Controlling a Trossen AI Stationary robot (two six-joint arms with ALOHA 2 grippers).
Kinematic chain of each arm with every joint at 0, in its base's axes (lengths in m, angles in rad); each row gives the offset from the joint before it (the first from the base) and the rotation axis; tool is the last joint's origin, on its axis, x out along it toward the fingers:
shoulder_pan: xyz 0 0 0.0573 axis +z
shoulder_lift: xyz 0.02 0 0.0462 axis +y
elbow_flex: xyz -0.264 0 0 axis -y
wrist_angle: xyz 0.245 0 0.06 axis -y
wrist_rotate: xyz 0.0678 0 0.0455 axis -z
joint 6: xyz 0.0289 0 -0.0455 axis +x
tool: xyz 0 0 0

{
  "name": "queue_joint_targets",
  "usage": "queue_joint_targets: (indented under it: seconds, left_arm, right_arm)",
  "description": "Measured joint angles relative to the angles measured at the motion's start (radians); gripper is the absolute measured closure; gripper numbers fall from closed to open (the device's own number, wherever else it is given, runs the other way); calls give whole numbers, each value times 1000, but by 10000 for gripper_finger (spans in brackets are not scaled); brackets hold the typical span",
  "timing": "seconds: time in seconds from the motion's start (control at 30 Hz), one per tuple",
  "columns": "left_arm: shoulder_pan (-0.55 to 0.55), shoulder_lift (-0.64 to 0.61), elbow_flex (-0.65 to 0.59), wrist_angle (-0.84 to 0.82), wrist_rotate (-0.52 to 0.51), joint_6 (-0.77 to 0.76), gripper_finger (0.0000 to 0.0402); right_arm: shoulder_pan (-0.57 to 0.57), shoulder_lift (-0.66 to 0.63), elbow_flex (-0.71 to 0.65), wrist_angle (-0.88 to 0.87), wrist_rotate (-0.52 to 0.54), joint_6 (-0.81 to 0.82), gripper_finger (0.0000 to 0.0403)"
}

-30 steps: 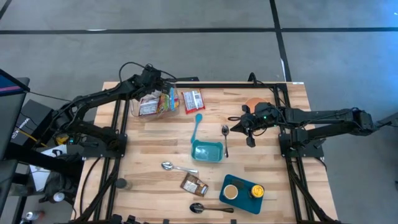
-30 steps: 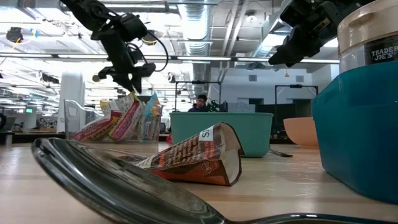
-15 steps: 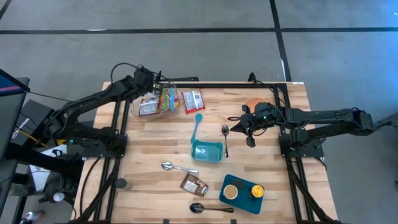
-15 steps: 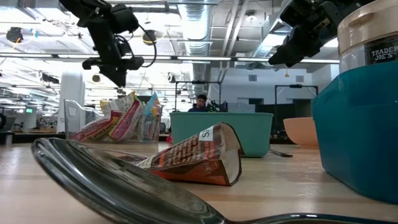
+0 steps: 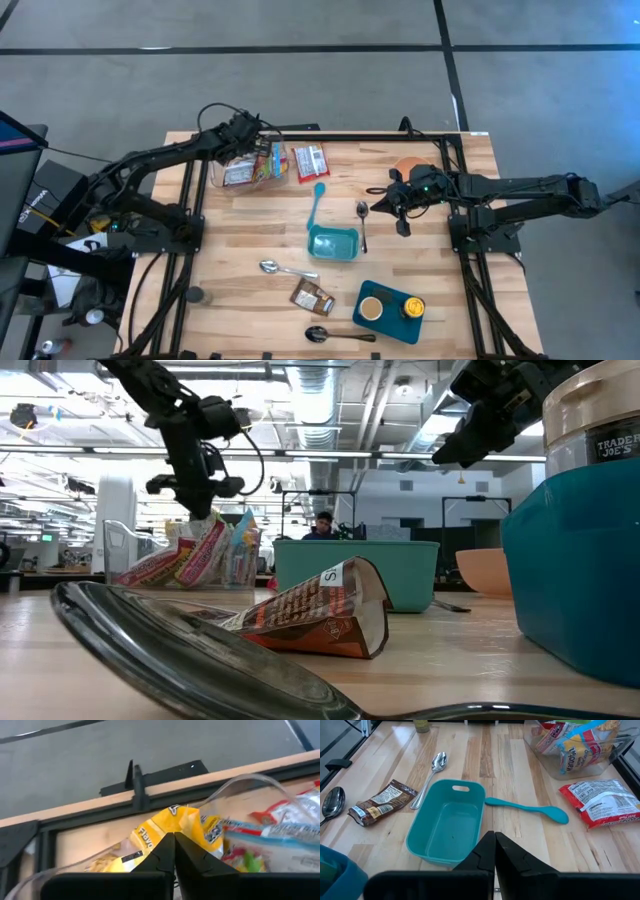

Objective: Pick & Place Food Item
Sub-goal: Put the yellow noodle pack into the transparent bin

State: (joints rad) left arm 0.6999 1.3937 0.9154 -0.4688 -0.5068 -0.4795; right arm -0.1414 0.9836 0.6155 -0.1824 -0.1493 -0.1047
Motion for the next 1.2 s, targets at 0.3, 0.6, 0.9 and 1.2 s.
queue_joint_targets:
  seconds: [0.3, 0.6, 0.9, 1.2]
  left_arm:
    - [-22, 62, 0, 88, 36, 8, 401]
    - [-20, 89, 0, 137, 42, 10, 400]
    - [-20, 65, 0, 144, 38, 11, 399]
    - [-20, 65, 0, 145, 37, 11, 396]
  right_arm:
    - [0, 0, 0, -5, 0, 0, 403]
    - [0, 0, 0, -5, 0, 0, 403]
    - [0, 0, 0, -5, 0, 0, 403]
    - [3, 0, 0, -6, 0, 0, 403]
